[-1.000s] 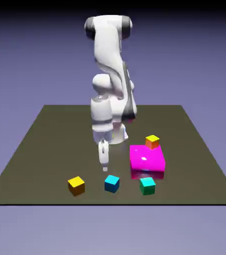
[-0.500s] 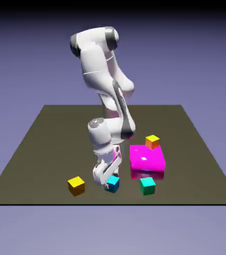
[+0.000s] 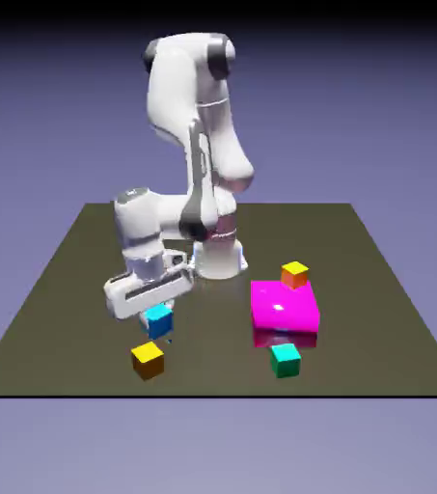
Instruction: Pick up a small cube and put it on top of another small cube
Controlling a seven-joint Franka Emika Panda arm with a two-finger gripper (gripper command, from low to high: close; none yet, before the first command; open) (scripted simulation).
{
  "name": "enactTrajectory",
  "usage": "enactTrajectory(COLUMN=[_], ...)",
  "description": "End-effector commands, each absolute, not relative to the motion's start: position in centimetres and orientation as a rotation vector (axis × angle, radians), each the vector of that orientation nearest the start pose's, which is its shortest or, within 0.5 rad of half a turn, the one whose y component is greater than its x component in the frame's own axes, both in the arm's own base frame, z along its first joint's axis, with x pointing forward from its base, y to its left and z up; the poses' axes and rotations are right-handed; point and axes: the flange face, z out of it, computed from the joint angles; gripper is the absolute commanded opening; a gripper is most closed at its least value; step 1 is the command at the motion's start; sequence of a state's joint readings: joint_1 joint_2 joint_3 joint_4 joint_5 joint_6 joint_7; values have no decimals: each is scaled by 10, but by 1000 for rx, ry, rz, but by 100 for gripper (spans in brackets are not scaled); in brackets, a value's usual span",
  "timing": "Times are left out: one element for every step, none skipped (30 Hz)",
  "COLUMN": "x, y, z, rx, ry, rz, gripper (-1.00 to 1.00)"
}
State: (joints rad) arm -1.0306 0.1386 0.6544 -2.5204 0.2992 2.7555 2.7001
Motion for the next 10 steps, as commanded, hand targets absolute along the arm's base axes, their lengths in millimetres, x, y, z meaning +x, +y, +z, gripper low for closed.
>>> enactTrajectory(x=[442, 444, 446, 448, 449, 450, 450, 450, 450, 449], y=[-181, -180, -180, -178, -177, -175, -175, -175, -175, -177], z=[236, 226, 215, 203, 191, 179, 178, 178, 178, 190], rx=[318, 319, 320, 319, 319, 317, 317, 317, 317, 319], ry=[2927, 2926, 2926, 2926, 2927, 2929, 2929, 2929, 2929, 2927], rz=[224, 225, 226, 226, 225, 223, 223, 223, 223, 225], gripper=[-100, -100, -100, -100, -100, -100, -100, 100, 100, 100])
